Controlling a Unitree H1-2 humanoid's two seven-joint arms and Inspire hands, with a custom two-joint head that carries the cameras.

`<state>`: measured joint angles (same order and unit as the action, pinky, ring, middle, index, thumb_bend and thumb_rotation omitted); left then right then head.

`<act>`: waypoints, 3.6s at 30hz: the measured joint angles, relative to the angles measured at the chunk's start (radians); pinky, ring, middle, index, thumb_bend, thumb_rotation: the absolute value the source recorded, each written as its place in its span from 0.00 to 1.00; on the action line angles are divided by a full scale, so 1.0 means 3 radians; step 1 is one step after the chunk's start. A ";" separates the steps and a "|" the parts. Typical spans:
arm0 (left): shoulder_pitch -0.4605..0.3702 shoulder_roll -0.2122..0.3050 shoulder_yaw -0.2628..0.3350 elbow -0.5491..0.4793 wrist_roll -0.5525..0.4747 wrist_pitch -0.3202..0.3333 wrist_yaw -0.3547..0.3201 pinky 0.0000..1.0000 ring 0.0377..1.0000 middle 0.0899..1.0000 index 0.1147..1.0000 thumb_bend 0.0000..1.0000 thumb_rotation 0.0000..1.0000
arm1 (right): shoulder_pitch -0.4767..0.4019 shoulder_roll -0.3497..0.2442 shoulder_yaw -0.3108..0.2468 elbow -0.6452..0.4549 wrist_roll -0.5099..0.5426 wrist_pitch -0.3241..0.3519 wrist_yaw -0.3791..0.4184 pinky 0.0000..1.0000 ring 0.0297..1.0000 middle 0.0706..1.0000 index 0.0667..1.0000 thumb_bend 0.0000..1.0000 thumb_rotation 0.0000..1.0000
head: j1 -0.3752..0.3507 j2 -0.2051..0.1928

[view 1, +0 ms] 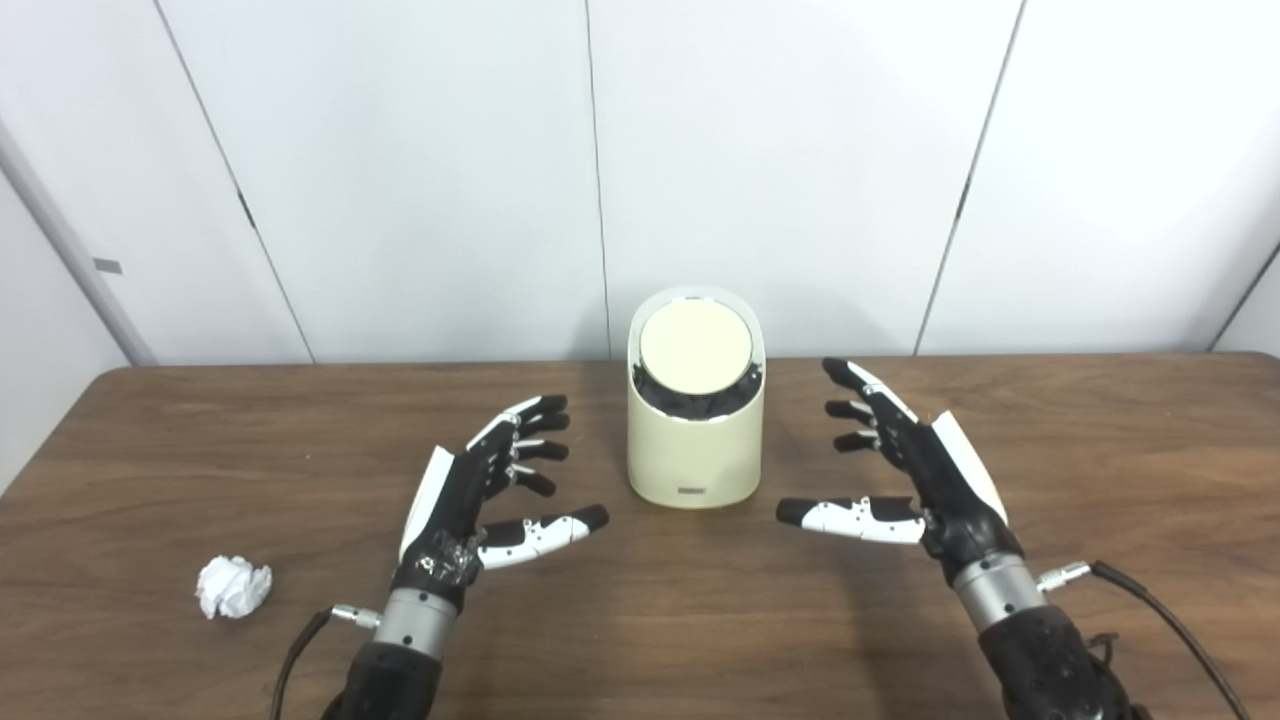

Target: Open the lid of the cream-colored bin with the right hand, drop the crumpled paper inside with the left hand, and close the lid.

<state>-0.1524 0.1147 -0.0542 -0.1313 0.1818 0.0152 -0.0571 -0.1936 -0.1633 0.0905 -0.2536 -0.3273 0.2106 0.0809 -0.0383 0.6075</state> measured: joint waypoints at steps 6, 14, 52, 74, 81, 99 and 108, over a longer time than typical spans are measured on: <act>0.0009 0.0014 0.0026 -0.0030 -0.0001 -0.0006 0.0012 0.54 0.69 0.80 0.80 0.77 0.08 | 0.0031 0.0025 -0.0002 0.0002 0.0009 -0.0011 -0.0023 0.65 0.79 0.91 0.86 0.80 0.18 | 0.0005 0.0010; 0.0007 -0.0002 0.0057 -0.0029 0.0013 -0.0065 0.0071 0.56 0.66 0.74 0.73 0.75 0.02 | 0.0032 0.0093 -0.0027 0.0035 -0.0017 -0.0051 -0.0134 0.60 0.73 0.84 0.79 0.77 0.10 | -0.0010 0.0015; 0.0007 -0.0042 0.0038 0.0039 0.0074 -0.0083 0.0085 0.60 0.70 0.75 0.77 0.78 0.08 | -0.1000 0.0209 0.0117 0.0481 -0.0523 0.0543 -0.0125 0.64 0.86 0.92 0.95 0.86 0.37 | 0.0046 -0.0026; 0.0028 -0.0050 -0.0009 0.0033 0.0068 -0.0081 0.0063 0.59 0.70 0.76 0.78 0.77 0.07 | -0.1380 0.0183 0.0290 0.0972 -0.0680 0.0718 -0.0117 0.76 0.89 0.92 0.95 0.88 0.42 | 0.0072 0.0010; 0.0040 -0.0054 -0.0012 0.0029 0.0064 -0.0081 0.0062 0.58 0.71 0.76 0.78 0.76 0.07 | -0.1443 0.0183 0.0308 0.1054 -0.0686 0.0718 -0.0143 0.67 0.86 0.92 0.95 0.88 0.40 | 0.0072 0.0025; 0.0081 -0.0056 -0.0016 -0.0029 0.0064 -0.0067 0.0055 0.60 0.71 0.76 0.78 0.77 0.08 | -0.1550 0.0184 0.0416 0.1200 -0.0712 0.0720 -0.0155 0.62 0.84 0.92 0.95 0.89 0.34 | 0.0092 0.0051; 0.0081 -0.0056 -0.0021 -0.0031 0.0057 -0.0067 0.0052 0.59 0.70 0.76 0.78 0.76 0.07 | -0.1552 0.0171 0.0442 0.1226 -0.0767 0.0741 -0.0150 0.64 0.84 0.92 0.94 0.89 0.30 | 0.0092 0.0056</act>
<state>-0.1279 0.0978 -0.0605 -0.1407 0.1990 -0.0049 -0.0416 -0.6593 -0.1118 0.2232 0.1143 -0.5574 0.4330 0.0360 -0.0107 0.6243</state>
